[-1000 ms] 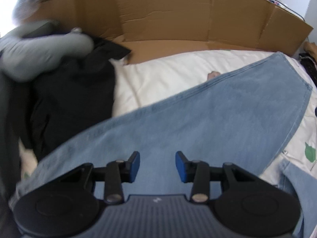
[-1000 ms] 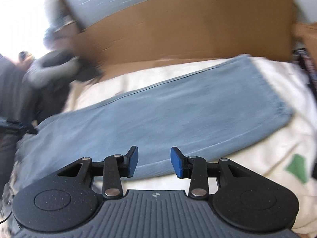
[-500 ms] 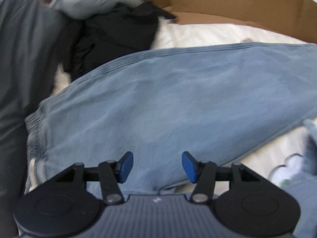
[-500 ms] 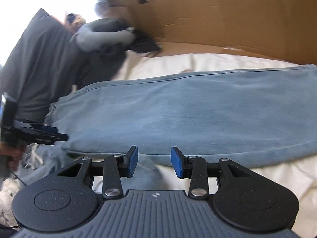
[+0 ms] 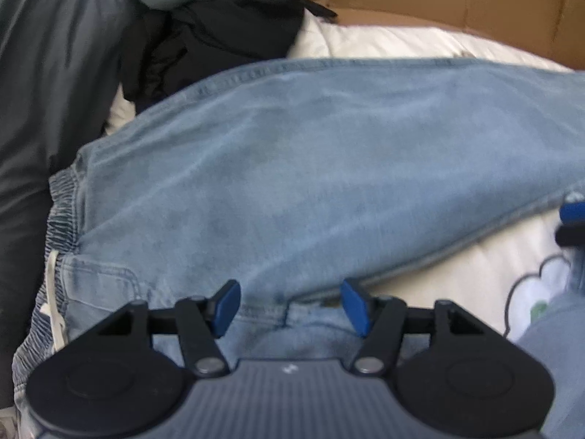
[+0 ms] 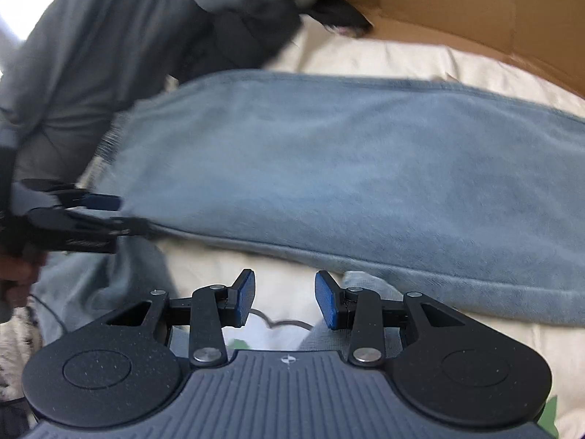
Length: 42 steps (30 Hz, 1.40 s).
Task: Fold clothes
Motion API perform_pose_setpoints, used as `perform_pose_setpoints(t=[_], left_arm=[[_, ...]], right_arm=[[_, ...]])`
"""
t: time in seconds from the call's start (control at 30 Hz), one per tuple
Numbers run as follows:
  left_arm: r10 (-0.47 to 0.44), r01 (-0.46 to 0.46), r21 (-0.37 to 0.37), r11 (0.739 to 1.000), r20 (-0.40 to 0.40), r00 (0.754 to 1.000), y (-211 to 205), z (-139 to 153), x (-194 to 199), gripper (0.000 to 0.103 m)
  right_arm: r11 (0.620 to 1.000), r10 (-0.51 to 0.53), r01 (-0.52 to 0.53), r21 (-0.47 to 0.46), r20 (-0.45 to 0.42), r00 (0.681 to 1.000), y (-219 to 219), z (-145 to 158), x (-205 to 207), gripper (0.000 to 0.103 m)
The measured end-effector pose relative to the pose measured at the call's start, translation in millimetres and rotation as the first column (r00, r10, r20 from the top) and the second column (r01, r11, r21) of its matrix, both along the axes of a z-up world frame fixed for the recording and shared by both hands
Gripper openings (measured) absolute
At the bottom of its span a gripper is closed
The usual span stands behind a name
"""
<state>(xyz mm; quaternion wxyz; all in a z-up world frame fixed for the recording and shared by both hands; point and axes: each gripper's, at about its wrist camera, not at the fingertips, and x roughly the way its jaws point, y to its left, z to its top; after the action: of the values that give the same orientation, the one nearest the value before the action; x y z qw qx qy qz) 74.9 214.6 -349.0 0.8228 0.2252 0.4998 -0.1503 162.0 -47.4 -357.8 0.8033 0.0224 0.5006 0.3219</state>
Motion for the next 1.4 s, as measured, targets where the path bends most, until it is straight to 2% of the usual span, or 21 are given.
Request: perform_pose_setpoints(t=[0.17,0.33,0.43,0.5,0.6,0.77,0.83,0.9,0.97,1.03,1.17,1.3,1.4], left_arm=[[0.027,-0.025,0.029,0.999,-0.066,0.997,3.2,-13.7,0.8,0.067],[0.056,-0.053,0.041,0.998,-0.056,0.997,7.3,-23.6,8.6,0.075],[0.042,-0.04,0.034,0.999,-0.057,0.998,10.0,-24.0,7.7,0.068],[0.023,-0.021,0.027,0.999,-0.059,0.998,11.3,-21.3,5.3,0.055],[-0.018,0.02,0.031,0.999,-0.06,0.998,10.8,-15.4,1.0,0.042],[-0.033,0.033,0.003,0.999,-0.079,0.996,18.5,-0.3,3.9,0.03],[-0.043,0.043,-0.002,0.999,-0.079,0.996,19.7,6.6,5.6,0.028],[-0.054,0.054,-0.004,0.999,-0.076,0.996,20.1,13.2,7.2,0.026],[-0.066,0.065,-0.006,0.998,-0.074,0.995,20.4,19.9,8.8,0.026],[-0.074,0.073,-0.009,0.997,-0.074,0.994,21.0,24.9,10.8,0.026],[-0.077,0.077,-0.01,0.997,-0.105,0.991,21.4,24.5,12.6,0.029],[-0.078,0.074,-0.039,0.996,-0.122,0.989,23.4,34.7,6.7,0.031],[-0.079,0.069,-0.076,0.995,-0.134,0.988,24.8,44.5,5.0,0.031]], right_arm=[[0.996,-0.067,0.063,-0.07,-0.05,0.997,-12.2,-13.8,3.7,0.043],[0.987,-0.163,0.162,-0.026,-0.095,0.982,-32.4,-25.8,10.1,0.043],[0.987,-0.158,0.155,-0.036,-0.09,0.983,-37.2,-28.7,10.0,0.042],[0.989,-0.135,0.13,-0.071,-0.085,0.987,-39.3,-26.9,8.6,0.042],[0.986,-0.093,0.079,-0.15,-0.084,0.992,-42.4,-21.2,5.1,0.042],[0.967,-0.065,0.035,-0.252,-0.111,0.992,-63.6,-16.6,-6.1,0.042],[0.978,-0.111,0.084,-0.19,-0.132,0.985,-76.9,-12.5,-6.5,0.043],[0.992,-0.119,0.111,-0.064,-0.14,0.983,-88.5,-6.7,-5.3,0.043],[0.991,-0.128,0.13,0.012,-0.12,0.985,-93.3,-2.7,-3.5,0.043],[0.986,-0.145,0.155,0.069,-0.139,0.98,-94.1,-6.8,2.1,0.044],[0.985,-0.146,0.159,0.059,-0.186,0.972,-82.6,-22.2,10.9,0.044],[0.99,-0.07,0.086,0.109,-0.142,0.987,-70.4,-7.4,8.6,0.044],[0.991,-0.059,0.071,0.113,-0.109,0.992,-68.3,-2.6,8.6,0.044]])
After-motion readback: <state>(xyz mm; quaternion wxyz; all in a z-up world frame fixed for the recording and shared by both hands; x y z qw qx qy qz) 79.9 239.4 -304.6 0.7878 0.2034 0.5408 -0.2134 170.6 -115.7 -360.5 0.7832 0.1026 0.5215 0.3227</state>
